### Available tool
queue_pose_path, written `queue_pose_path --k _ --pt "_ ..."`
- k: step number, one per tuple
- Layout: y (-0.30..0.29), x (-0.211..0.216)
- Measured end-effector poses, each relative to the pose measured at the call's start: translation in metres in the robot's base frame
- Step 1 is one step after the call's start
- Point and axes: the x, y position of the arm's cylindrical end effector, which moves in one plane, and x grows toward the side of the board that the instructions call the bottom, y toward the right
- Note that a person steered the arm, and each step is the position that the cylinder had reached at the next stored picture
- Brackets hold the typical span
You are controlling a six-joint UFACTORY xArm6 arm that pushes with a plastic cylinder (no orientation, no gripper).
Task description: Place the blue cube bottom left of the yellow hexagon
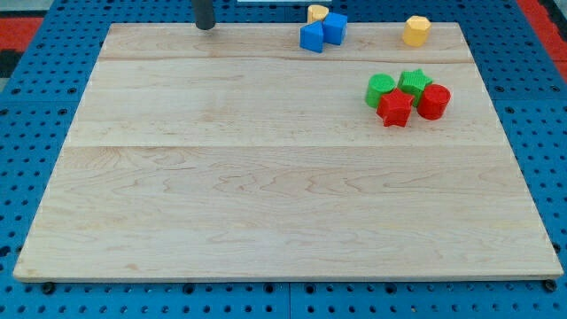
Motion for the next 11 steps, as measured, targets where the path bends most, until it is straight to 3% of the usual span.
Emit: queue_pose_path --k 2,6,11 --pt "0.124 0.001" --pt "0.248 0.009" --pt "0.314 0.107"
